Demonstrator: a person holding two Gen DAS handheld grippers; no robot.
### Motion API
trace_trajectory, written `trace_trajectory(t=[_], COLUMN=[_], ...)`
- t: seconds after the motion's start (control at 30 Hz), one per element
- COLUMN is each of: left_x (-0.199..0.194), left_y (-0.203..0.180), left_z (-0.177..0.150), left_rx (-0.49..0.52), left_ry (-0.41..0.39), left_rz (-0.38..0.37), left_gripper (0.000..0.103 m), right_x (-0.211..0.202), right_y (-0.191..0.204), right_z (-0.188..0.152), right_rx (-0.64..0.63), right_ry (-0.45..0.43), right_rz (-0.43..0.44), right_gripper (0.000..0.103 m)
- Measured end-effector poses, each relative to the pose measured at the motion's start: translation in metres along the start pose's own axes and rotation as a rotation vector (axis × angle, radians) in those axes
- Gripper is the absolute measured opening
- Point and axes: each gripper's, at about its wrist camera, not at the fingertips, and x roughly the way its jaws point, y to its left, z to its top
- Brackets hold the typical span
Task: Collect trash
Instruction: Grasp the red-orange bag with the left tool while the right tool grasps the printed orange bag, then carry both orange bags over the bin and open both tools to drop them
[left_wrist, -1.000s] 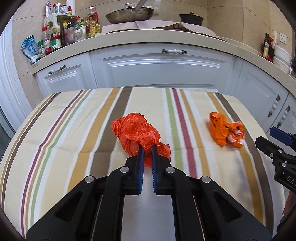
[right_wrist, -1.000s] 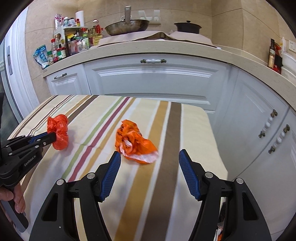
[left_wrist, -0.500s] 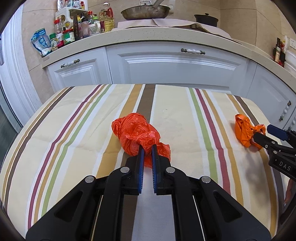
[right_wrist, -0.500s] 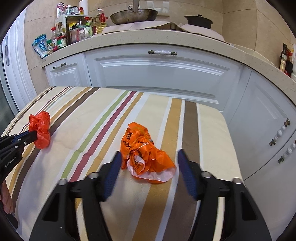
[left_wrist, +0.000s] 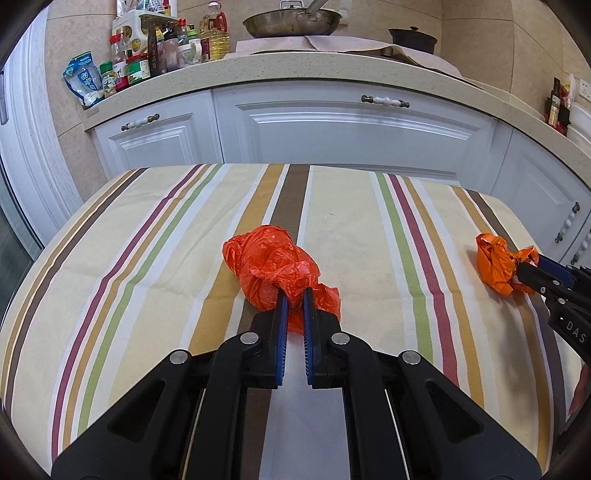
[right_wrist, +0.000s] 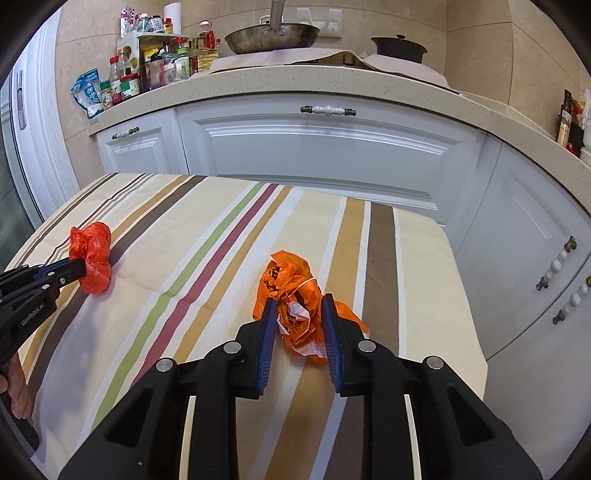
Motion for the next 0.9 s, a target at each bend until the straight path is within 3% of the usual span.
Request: trace_trajectory(t=[0.9], left_x=[-0.077], left_y=[-0.039], left_z=[-0.036], left_rx=[0.048], left_ry=[-0.049], left_rz=[-0.108], left_gripper=[0.008], right_x=[-0.11], right_y=[-0.002], right_z=[-0.043], right_rx=[0.044], right_ry=[-0.126], right_rz=[-0.035], right_gripper=[0.022])
